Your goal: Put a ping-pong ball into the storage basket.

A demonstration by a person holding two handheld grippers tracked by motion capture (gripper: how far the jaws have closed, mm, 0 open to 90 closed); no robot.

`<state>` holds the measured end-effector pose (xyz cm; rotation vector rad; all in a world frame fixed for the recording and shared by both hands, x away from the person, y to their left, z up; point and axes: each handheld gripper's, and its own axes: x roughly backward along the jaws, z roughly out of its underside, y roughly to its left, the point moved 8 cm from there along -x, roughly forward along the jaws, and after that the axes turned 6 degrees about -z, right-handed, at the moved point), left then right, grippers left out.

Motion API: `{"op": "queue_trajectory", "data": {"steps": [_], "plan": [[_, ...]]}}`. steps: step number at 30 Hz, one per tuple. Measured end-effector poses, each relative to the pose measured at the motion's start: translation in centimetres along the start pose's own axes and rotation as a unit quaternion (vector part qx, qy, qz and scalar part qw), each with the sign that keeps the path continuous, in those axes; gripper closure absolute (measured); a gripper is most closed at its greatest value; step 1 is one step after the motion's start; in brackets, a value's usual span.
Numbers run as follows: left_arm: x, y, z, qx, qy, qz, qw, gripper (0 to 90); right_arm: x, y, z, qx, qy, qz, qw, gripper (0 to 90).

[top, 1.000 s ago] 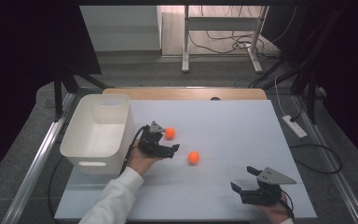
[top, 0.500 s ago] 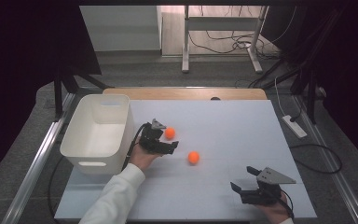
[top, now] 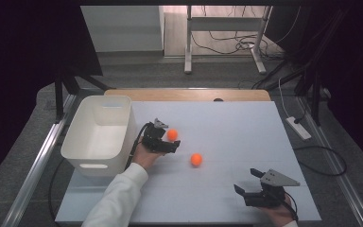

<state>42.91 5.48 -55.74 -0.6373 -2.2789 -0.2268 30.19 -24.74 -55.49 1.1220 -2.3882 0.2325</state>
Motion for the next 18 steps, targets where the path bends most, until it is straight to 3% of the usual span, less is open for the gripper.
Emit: {"op": "queue_trajectory", "data": {"steps": [18], "plan": [[-1.5, 0.7, -0.8, 0.006, 0.017, -0.009, 0.9998, 11.0, 0.1, -0.3, 0.0, -0.002, -0.002, 0.003, 1.0000, 11.7]]}}
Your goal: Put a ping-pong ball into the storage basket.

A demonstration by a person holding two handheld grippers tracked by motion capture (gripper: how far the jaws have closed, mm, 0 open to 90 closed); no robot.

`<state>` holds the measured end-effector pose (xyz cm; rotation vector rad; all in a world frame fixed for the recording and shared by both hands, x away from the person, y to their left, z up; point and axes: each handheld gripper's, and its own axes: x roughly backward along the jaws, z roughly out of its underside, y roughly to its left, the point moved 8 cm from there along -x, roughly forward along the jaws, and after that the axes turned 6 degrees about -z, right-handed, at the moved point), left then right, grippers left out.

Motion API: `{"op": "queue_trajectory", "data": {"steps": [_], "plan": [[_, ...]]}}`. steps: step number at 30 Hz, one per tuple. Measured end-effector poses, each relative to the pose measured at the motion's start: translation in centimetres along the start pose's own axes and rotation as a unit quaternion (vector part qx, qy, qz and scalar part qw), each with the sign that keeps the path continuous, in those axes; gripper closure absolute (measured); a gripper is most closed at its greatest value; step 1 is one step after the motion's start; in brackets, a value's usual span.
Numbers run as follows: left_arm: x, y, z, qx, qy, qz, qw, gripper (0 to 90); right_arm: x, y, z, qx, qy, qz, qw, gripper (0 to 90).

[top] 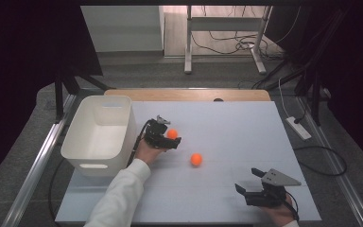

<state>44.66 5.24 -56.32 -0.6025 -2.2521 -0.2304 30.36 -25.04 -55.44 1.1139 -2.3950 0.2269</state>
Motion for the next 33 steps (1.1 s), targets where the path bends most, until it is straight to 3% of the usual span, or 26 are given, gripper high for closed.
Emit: {"op": "queue_trajectory", "data": {"steps": [18, 29, 33], "plan": [[-1.5, 1.1, -0.5, 0.019, 0.015, 0.003, 0.9997, 11.9, -0.1, -0.1, 0.2, -0.002, 0.005, 0.001, 1.0000, 11.7], [-2.2, 0.9, -0.6, 0.017, 0.024, 0.009, 0.9995, 15.1, -0.1, -0.1, 0.2, -0.004, 0.004, 0.001, 1.0000, 11.7], [-2.3, 0.9, -0.4, 0.015, 0.031, 0.014, 0.9993, 20.0, -0.1, -0.1, 0.2, -0.003, 0.004, 0.001, 1.0000, 11.7]]}}
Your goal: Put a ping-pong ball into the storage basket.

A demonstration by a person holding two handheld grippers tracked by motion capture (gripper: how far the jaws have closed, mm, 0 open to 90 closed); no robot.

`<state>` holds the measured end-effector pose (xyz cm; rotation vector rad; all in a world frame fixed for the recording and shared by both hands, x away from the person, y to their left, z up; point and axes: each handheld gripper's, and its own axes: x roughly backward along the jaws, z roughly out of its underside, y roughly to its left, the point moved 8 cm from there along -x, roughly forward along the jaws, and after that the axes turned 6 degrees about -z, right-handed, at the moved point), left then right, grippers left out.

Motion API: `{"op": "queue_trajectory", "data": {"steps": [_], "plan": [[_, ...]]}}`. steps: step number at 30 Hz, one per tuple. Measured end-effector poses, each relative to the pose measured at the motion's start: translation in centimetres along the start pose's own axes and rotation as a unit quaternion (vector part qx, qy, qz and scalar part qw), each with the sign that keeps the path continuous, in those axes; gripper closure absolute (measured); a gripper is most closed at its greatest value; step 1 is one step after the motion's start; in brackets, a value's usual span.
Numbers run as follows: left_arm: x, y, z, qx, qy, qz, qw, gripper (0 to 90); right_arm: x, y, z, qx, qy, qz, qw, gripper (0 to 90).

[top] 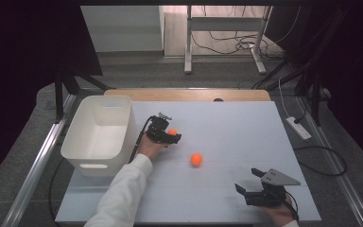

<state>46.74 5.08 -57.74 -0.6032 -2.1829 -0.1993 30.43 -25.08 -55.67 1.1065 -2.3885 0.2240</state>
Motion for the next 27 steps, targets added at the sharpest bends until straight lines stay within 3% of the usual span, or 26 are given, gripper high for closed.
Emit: {"op": "queue_trajectory", "data": {"steps": [11, 15, 27], "plan": [[-0.4, 0.2, 0.2, 0.000, 0.011, 0.001, 0.9999, 35.3, 0.0, 0.0, 0.0, 0.002, 0.002, 0.001, 1.0000, 11.7], [-0.4, 0.1, 0.2, -0.005, 0.013, 0.007, 0.9999, 50.0, -0.1, -0.1, 0.1, 0.003, 0.003, 0.002, 1.0000, 11.7], [0.6, -0.1, -0.1, -0.015, -0.002, 0.006, 0.9999, 50.9, 0.0, -0.1, 0.1, 0.004, 0.004, 0.003, 1.0000, 11.7]]}}
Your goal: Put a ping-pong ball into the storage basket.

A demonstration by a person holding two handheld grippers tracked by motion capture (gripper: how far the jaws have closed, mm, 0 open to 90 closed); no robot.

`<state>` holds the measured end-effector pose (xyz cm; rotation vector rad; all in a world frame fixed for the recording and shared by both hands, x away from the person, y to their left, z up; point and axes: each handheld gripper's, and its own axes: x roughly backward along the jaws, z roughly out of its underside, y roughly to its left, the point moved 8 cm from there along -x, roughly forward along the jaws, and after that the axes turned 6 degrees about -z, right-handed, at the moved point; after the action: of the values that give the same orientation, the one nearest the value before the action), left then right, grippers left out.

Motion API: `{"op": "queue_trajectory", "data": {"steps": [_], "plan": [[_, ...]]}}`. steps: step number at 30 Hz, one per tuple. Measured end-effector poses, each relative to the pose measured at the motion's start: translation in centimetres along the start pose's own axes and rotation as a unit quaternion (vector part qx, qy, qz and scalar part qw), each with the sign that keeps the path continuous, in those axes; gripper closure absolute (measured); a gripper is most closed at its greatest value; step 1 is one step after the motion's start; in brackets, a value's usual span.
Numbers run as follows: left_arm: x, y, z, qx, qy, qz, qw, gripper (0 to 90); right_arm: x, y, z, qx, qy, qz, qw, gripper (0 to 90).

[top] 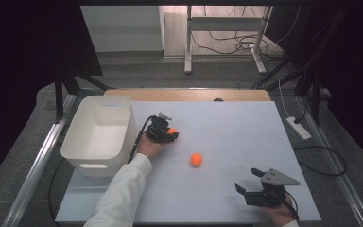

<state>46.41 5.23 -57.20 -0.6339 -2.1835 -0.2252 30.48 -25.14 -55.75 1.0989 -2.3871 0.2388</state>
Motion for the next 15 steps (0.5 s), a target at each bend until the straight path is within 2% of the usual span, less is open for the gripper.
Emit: {"op": "queue_trajectory", "data": {"steps": [15], "plan": [[1.7, -0.4, -0.3, -0.005, -0.025, 0.011, 0.9996, 50.8, -0.1, 0.0, 0.0, 0.001, -0.001, 0.001, 1.0000, 11.8]]}}
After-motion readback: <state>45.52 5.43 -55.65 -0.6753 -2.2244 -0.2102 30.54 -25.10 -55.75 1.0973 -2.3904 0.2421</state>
